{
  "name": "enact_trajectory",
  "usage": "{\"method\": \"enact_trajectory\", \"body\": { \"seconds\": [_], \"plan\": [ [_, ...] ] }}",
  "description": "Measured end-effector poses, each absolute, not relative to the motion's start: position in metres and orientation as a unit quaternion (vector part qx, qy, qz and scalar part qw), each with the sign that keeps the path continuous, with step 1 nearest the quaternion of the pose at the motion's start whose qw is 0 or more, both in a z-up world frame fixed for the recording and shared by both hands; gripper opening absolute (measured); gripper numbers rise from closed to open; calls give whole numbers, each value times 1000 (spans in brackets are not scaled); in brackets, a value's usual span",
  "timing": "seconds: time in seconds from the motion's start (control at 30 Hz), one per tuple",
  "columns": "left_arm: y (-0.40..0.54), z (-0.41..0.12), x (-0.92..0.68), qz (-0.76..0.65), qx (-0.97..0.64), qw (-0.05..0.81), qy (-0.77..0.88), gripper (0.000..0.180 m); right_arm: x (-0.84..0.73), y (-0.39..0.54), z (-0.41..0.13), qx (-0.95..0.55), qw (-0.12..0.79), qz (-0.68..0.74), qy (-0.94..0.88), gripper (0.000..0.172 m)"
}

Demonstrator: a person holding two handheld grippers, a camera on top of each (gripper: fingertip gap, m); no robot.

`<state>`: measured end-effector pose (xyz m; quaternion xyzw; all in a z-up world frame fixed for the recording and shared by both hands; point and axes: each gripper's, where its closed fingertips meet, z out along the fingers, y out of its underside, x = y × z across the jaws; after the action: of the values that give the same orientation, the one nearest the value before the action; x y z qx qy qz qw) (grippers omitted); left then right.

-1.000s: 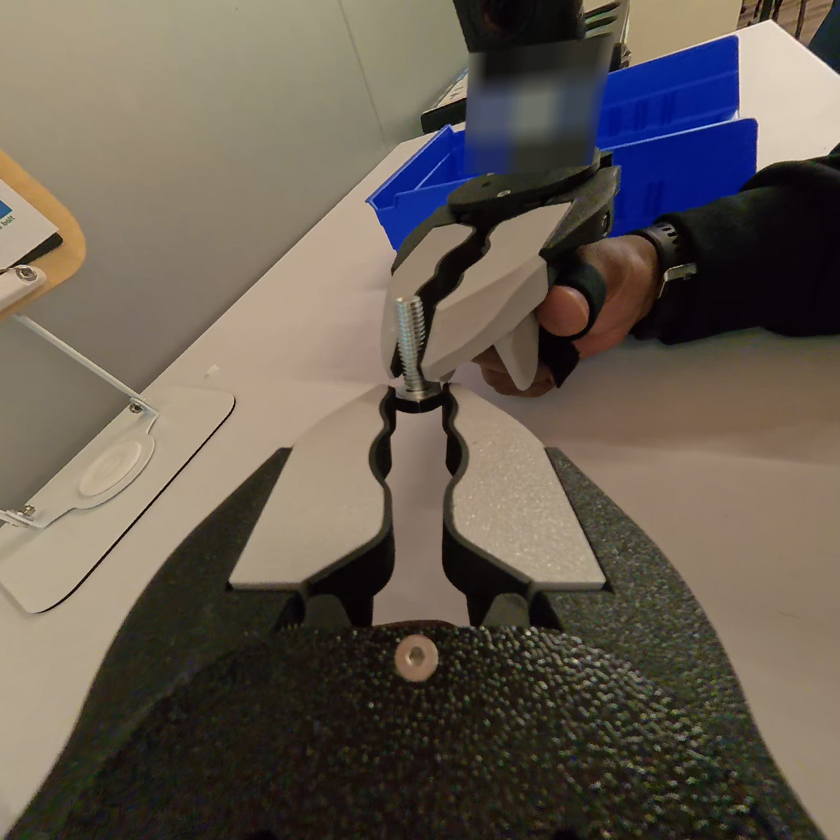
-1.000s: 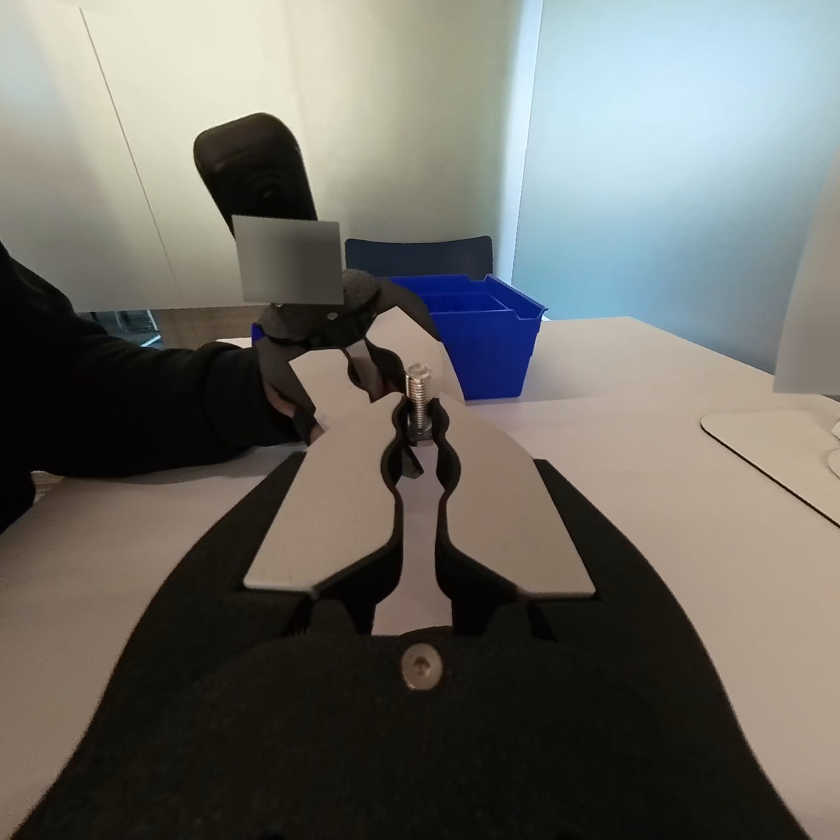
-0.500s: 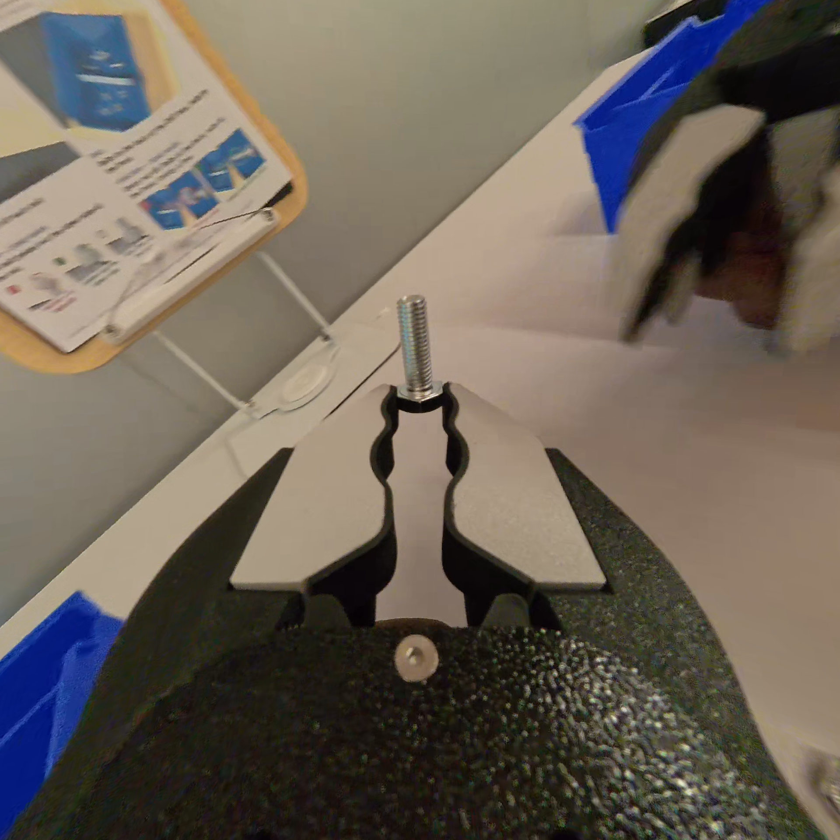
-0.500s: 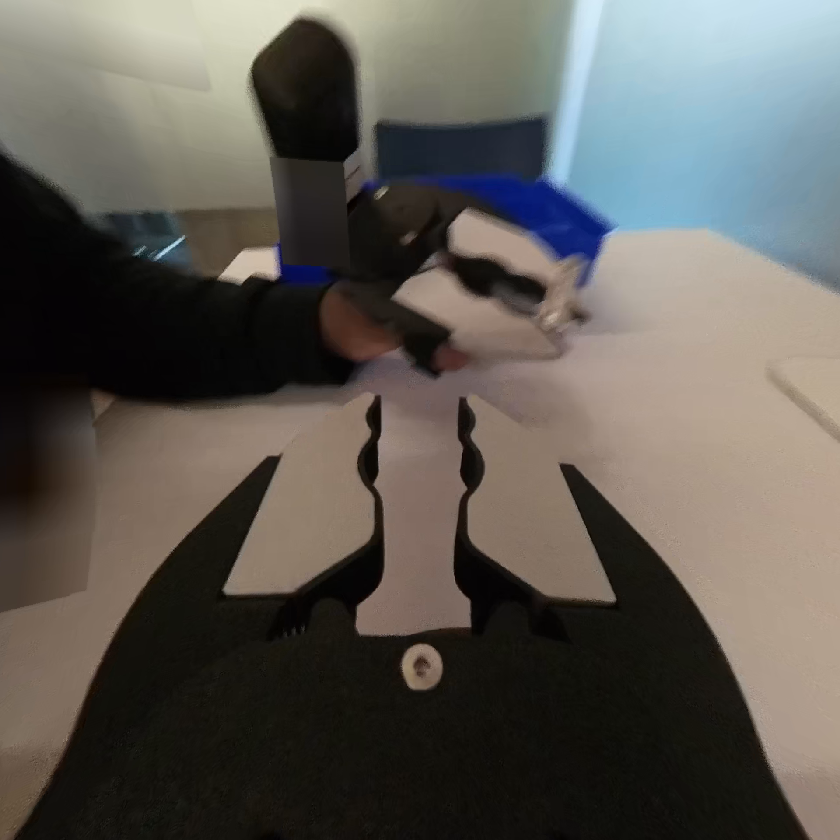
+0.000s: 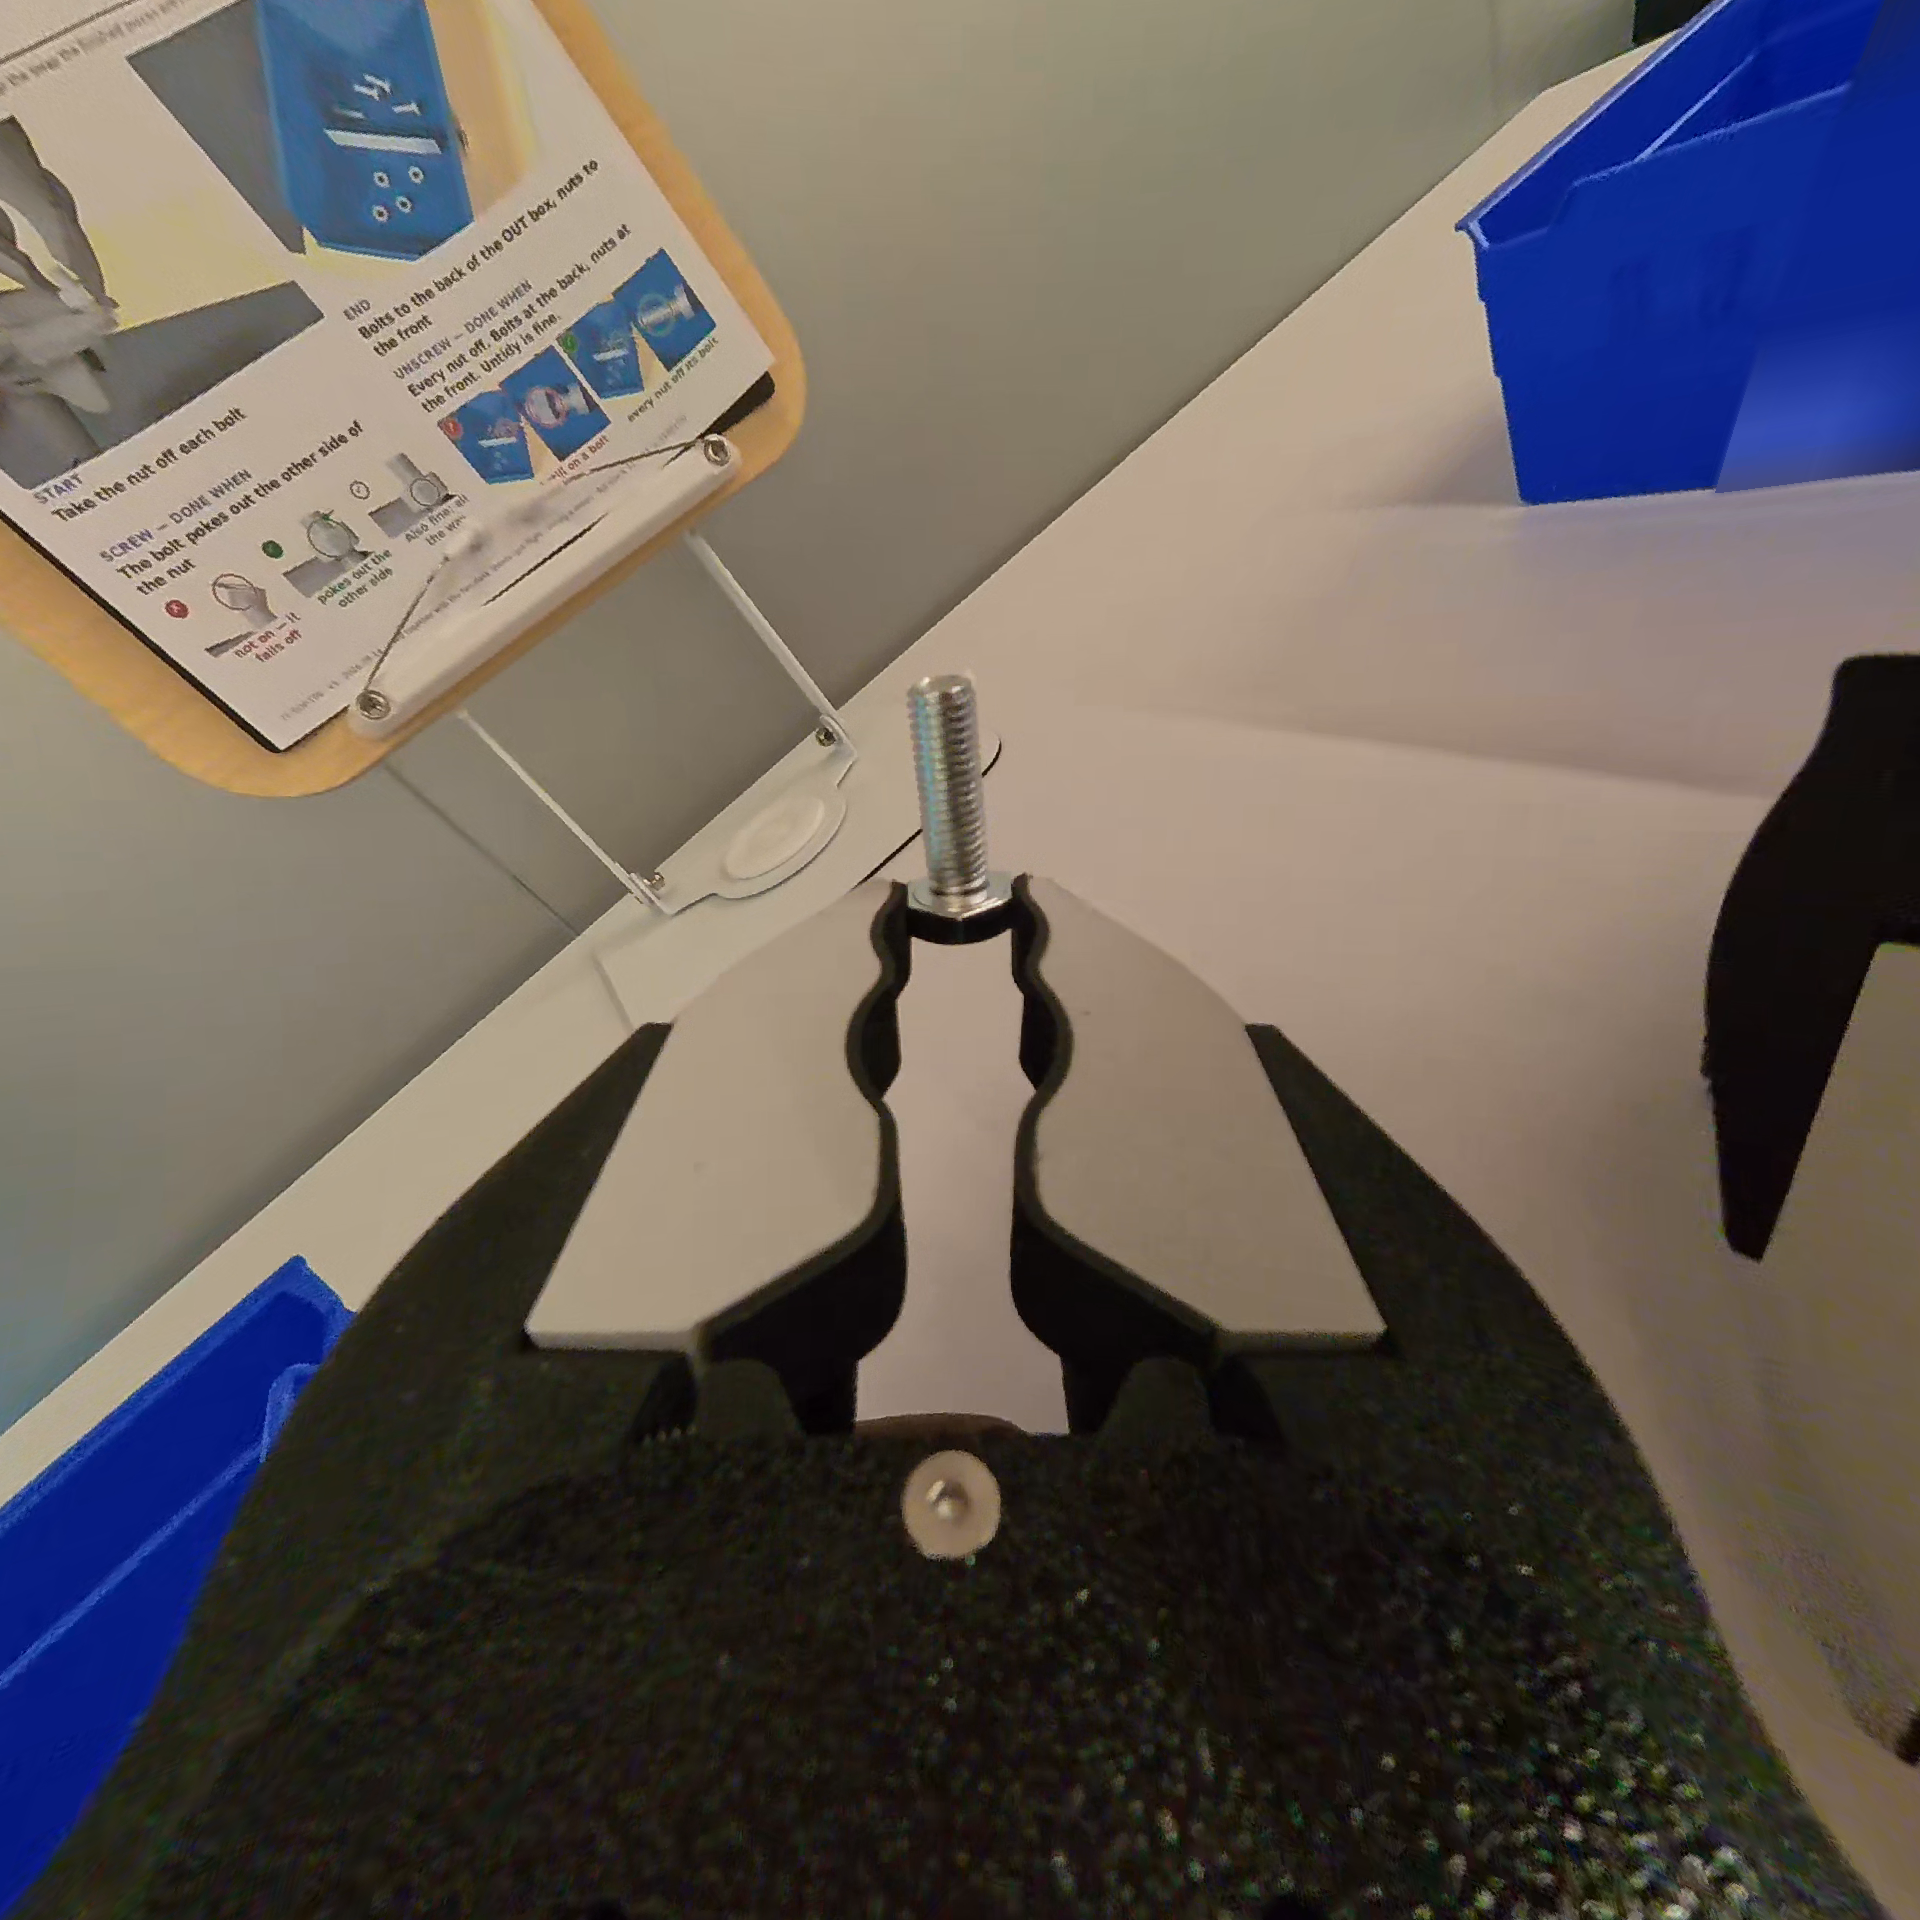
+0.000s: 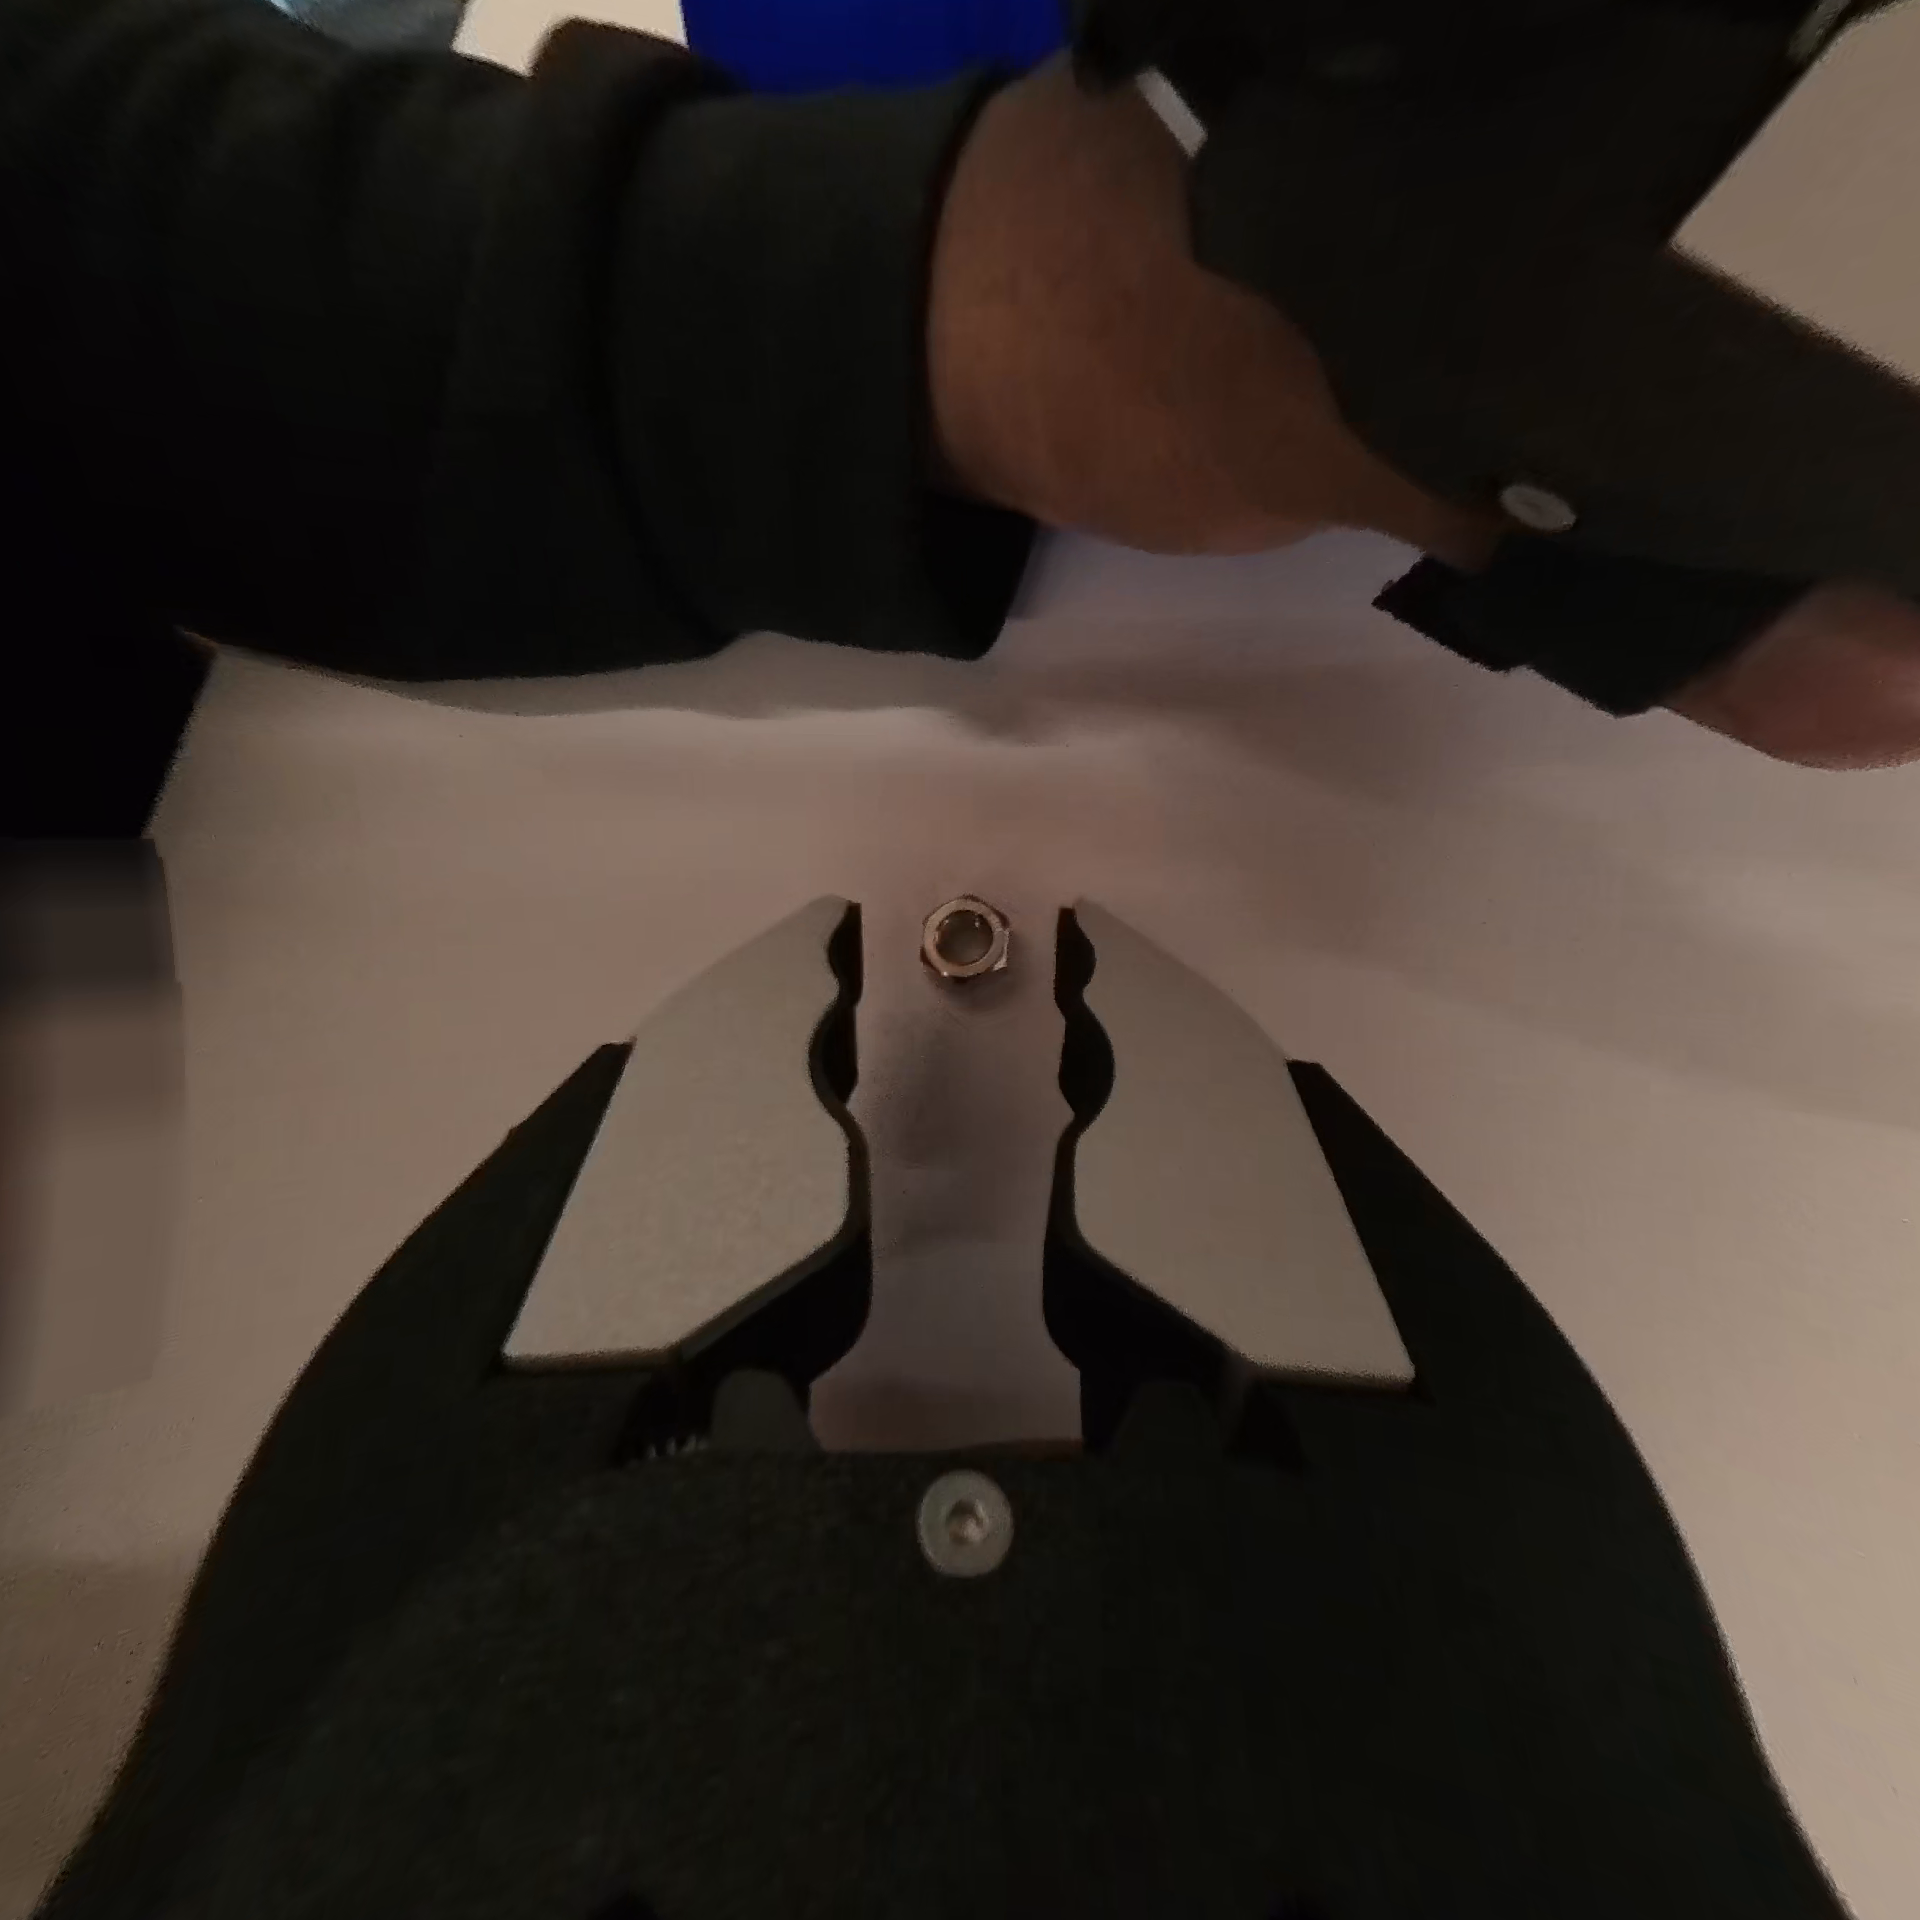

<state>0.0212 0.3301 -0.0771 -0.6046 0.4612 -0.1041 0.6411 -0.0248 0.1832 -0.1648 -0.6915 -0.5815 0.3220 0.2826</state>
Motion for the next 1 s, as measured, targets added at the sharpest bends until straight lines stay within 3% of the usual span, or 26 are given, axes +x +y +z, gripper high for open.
{"method": "enact_trajectory", "body": {
  "seconds": [0.27, 0.33, 0.53, 0.8, 1.0],
  "plan": [
    [329, -78, 23, -102, -603, 641, 464, 18, -26, 185, -179, -705, 268, 269, -599, 29],
    [329, -78, 23, -103, -603, 641, 464, 18, -26, 184, -180, -704, 265, 272, -600, 18],
    [329, -79, 25, -130, -608, 643, 446, 18, -23, 186, -174, -704, 277, 284, -589, 17],
    [325, -79, 32, -148, -603, 652, 435, 18, 31, 242, -59, -671, 439, 412, -433, 17],
    [312, -70, 42, -136, -565, 674, 456, 18, 44, 264, -23, -661, 475, 415, -406, 17]
  ]
}}
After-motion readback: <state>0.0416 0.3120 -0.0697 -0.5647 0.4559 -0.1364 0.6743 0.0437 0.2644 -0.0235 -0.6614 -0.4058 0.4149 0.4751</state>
